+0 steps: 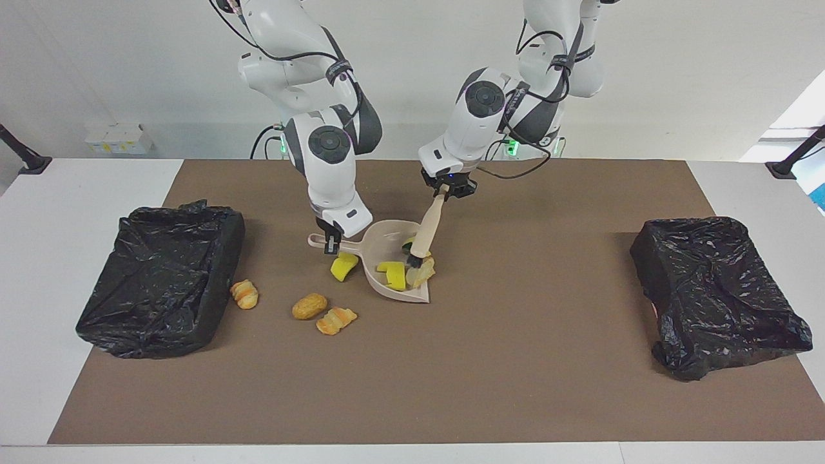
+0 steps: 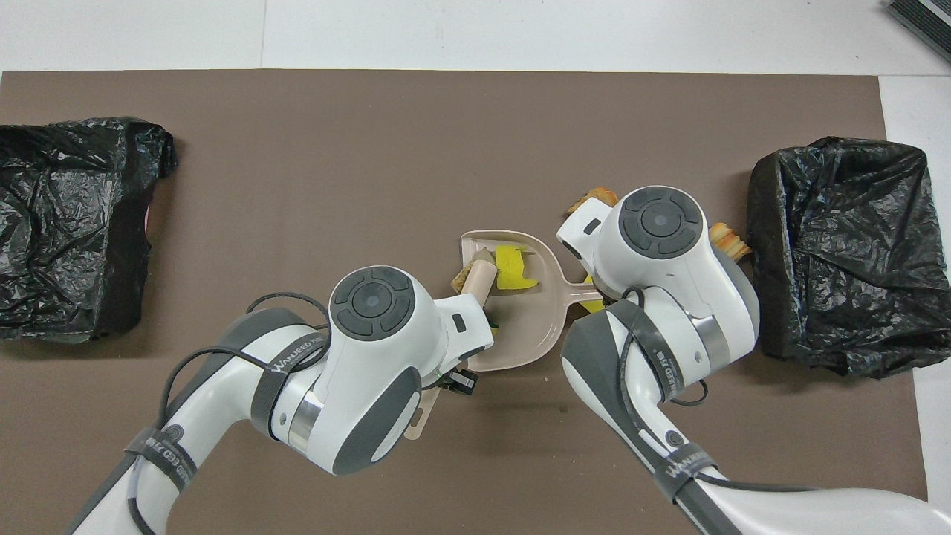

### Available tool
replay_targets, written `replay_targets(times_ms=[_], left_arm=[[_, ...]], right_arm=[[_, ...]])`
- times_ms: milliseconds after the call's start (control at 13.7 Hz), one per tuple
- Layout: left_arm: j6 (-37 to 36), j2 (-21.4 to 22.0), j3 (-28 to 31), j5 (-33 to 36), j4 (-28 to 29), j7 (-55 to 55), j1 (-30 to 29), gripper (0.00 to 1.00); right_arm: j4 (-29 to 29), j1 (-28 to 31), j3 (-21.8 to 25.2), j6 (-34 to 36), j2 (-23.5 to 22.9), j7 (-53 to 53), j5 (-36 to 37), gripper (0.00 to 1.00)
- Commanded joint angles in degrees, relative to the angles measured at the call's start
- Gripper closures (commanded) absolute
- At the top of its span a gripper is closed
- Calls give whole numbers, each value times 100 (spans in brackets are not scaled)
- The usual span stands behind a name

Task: Sweep and dump trash in bin
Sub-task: 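Sweep the sponge and bread pieces into the dustpan with the left gripper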

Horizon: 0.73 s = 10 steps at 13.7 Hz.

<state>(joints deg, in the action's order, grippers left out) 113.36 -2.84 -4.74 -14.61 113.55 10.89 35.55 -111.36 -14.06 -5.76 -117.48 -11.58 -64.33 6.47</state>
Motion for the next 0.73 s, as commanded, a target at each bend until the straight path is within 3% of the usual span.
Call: replay_targets(times_ms=[0, 439, 659], left_arm=[[-488, 537, 61, -94, 10, 106, -48, 100], [-1272, 829, 61, -24, 132, 1142, -22, 100], [-1641, 986, 61, 133, 273, 1940, 13, 100]], right_arm=[[-315, 166, -39, -442, 148, -10, -408, 100], [-167, 281, -30, -610, 51, -386, -1708, 100], [70, 394, -39, -636, 51, -475, -1842, 100]])
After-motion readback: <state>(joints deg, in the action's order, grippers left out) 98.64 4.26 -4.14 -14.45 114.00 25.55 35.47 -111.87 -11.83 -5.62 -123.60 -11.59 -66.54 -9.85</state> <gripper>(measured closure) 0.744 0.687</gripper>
